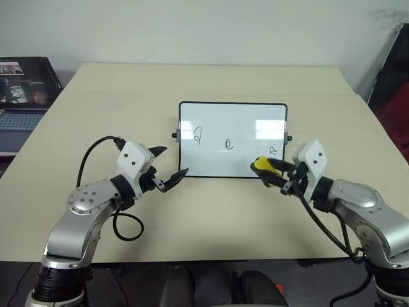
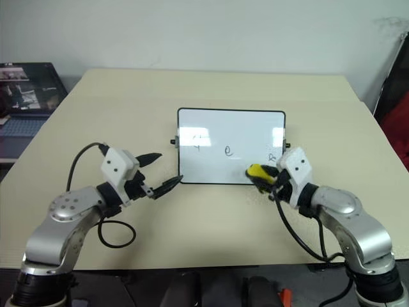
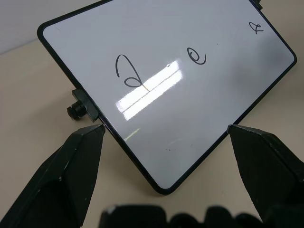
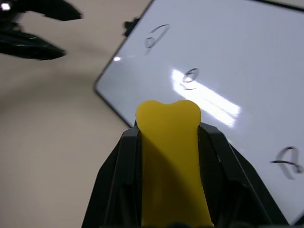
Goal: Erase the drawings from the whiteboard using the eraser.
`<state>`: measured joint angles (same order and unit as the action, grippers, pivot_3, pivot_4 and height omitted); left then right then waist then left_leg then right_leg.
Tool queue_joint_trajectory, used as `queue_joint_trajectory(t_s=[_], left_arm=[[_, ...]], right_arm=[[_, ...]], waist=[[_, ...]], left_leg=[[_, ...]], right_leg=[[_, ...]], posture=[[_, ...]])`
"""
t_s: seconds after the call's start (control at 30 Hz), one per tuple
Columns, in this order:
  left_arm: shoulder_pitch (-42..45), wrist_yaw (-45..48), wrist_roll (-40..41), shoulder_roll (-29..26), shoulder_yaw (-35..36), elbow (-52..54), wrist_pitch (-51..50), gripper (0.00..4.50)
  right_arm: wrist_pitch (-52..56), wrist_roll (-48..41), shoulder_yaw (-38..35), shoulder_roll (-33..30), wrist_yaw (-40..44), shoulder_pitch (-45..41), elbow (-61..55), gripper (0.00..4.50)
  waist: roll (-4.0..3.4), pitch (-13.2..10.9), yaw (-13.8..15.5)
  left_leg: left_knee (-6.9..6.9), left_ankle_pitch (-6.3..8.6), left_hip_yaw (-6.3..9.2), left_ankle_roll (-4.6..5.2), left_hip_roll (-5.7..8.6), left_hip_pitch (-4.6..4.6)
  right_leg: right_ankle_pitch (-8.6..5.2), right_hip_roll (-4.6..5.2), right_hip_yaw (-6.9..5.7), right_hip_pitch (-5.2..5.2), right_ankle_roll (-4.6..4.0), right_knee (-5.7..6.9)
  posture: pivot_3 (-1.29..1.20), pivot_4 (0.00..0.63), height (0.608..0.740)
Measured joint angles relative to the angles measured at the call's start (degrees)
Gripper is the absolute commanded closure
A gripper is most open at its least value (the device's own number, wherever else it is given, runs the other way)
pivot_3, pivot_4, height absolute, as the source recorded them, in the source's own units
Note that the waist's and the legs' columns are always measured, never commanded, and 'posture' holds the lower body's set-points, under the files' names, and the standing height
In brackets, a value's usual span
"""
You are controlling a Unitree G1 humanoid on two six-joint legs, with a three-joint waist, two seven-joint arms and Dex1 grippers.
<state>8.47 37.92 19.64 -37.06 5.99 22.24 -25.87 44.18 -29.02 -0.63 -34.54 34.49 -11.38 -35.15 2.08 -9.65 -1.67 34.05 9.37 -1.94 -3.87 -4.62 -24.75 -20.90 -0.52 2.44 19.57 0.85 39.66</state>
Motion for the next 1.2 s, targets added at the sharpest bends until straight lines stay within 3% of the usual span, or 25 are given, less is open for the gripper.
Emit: queue_joint_trajectory(t_s=[0.43,0.7,1.07,1.2], left_arm=[[-2.1,-2.5,-1.2,2.4,-0.1,-0.2,0.3,0.0],[0.8,-4.6,-2.6,2.3,0.2,-2.4,0.1,0.0],[5.9,-4.8,-4.7,0.3,0.4,-8.7,-1.1,0.0],[6.5,-3.9,-4.8,0.3,0.0,-9.8,-1.4,0.0]], right_arm=[[-2.7,0.4,2.1,0.2,1.0,-0.6,-0.2,3.25],[-8.3,10.8,8.0,8.0,-6.9,-12.7,6.8,3.25],[-14.5,25.6,21.3,19.1,-9.0,-34.1,27.4,3.25],[-17.5,29.0,23.8,20.9,-8.2,-37.9,33.4,3.25]], waist=[[0.02,0.0,-0.1],[0.02,0.0,-0.1],[0.01,0.0,-0.1],[0.04,0.0,0.2]], left_leg=[[0.01,0.0,0.03,0.0,0.0,0.01],[0.02,-0.01,0.04,-0.02,0.0,0.03],[0.01,-0.01,0.01,-0.02,-0.04,-0.01],[0.01,-0.01,0.0,-0.02,-0.03,-0.06]], right_leg=[[0.0,0.0,0.0,0.01,0.0,0.07],[0.0,-0.01,0.02,0.07,-0.01,0.2],[0.01,0.01,0.06,0.25,-0.03,0.28],[0.01,0.06,0.04,0.28,-0.03,0.25]], posture=[[0.0,0.15,0.74],[0.0,0.15,0.74],[0.0,0.15,0.74],[0.0,0.15,0.74]])
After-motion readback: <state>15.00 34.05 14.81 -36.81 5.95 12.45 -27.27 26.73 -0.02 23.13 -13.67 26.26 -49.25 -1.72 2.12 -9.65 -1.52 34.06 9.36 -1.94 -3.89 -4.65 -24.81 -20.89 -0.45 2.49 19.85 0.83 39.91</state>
